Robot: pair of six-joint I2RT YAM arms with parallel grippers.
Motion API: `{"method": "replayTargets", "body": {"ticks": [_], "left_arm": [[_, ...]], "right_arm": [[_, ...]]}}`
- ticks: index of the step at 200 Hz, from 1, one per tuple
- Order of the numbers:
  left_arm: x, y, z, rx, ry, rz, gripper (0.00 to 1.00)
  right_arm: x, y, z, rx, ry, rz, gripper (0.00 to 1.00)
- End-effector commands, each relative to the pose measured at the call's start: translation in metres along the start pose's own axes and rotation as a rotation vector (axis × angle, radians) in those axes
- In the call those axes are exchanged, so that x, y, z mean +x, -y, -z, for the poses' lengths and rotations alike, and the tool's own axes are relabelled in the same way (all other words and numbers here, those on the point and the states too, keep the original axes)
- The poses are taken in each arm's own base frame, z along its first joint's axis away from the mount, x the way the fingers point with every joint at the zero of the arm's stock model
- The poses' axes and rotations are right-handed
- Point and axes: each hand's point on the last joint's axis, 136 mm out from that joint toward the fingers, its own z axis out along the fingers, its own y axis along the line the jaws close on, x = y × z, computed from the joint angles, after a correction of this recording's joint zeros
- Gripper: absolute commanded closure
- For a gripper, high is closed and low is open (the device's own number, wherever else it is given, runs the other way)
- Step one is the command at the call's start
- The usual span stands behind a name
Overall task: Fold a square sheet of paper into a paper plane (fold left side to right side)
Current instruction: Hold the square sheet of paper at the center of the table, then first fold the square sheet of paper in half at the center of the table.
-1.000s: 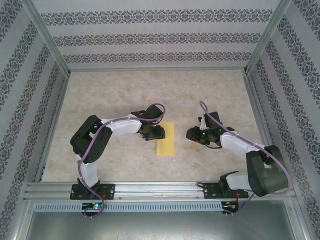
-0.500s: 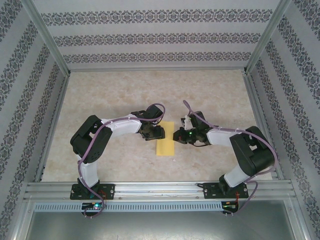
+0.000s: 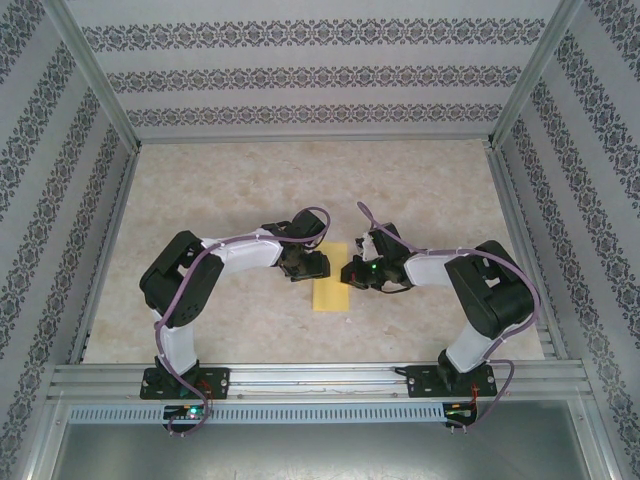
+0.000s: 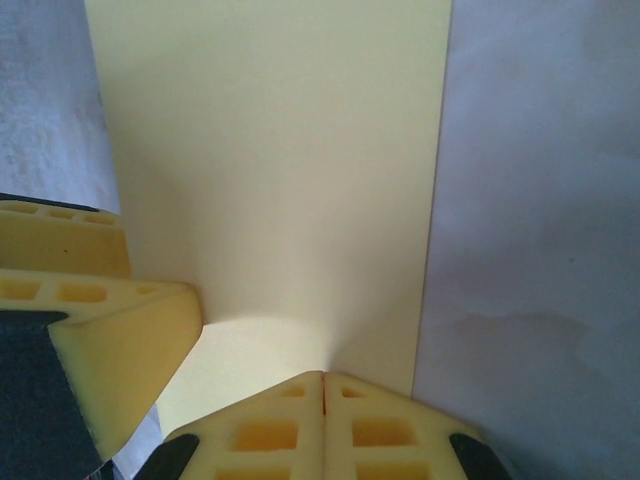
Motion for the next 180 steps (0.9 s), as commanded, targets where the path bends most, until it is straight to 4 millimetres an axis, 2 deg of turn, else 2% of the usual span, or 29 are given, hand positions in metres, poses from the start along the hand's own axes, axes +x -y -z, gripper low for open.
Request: {"method": "replayTargets", "body": {"ticks": [1,46,79,89,100,116,129,161,180], "left_arm": [[0.026,0.001,-0.034,0.025,-0.061,-0.039,0.51],[-0.006,0.022,0.029,0.11,0.081,-0.079,0.45],[-0.017,0.031,0.069,0.142,0.17,-0.123,0.44],[-0.018,0.037,0.076,0.17,0.189,-0.144,0.46],[-0.018,0.049,0.081,0.243,0.201,-0.172,0.54],[-0.016,0.065,0.081,0.348,0.199,-0.186,0.67],[-0.013,0.07,0.073,0.384,0.171,-0.177,0.74],[-0.007,0.064,0.042,0.389,0.108,-0.158,0.82],[-0.003,0.054,0.026,0.369,0.091,-0.142,0.84]], "right_arm": [[0.013,0.032,-0.007,0.129,-0.036,-0.054,1.0],[0.021,0.049,-0.008,0.195,-0.061,-0.076,1.0],[0.022,0.053,-0.007,0.227,-0.065,-0.076,1.0],[0.023,0.055,-0.006,0.235,-0.068,-0.075,1.0],[0.023,0.056,-0.006,0.241,-0.069,-0.072,1.0],[0.024,0.058,-0.005,0.249,-0.068,-0.074,1.0],[0.025,0.059,-0.005,0.257,-0.07,-0.074,1.0],[0.026,0.062,-0.005,0.268,-0.079,-0.077,1.0],[0.027,0.063,-0.005,0.282,-0.086,-0.072,1.0]]}}
